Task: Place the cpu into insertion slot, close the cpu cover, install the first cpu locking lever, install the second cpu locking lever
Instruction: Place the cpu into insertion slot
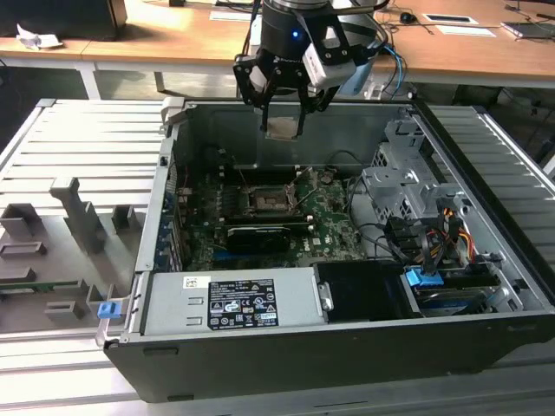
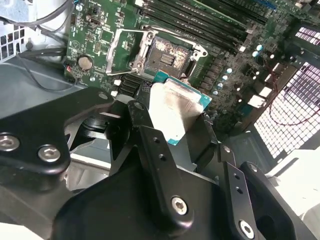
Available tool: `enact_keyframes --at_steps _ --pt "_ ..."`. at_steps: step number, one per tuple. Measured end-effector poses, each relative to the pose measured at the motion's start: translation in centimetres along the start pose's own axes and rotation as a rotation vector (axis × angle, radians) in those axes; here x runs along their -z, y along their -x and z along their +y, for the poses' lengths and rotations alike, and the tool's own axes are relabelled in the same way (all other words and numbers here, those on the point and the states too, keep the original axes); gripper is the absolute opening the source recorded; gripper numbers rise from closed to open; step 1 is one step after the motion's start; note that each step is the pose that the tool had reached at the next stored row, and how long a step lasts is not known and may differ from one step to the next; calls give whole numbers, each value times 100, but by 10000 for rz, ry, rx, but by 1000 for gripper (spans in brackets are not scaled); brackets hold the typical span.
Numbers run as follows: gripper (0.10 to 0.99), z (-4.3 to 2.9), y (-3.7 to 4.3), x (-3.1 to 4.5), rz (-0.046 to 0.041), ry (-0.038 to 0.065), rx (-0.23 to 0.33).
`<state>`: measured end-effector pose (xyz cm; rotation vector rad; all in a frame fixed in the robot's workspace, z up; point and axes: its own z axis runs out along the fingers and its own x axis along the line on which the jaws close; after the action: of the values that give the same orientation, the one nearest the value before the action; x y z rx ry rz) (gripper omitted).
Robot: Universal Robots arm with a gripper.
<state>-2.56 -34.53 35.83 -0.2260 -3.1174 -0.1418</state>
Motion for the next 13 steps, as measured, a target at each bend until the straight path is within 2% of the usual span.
enact_keyframes --at_steps 1,4,13 --pt "529 -1 0 -1 -24 1 -275" --pt "529 -1 0 -5 -57 10 -637" --pt "529 -1 -2 -6 -107 19 -1201"
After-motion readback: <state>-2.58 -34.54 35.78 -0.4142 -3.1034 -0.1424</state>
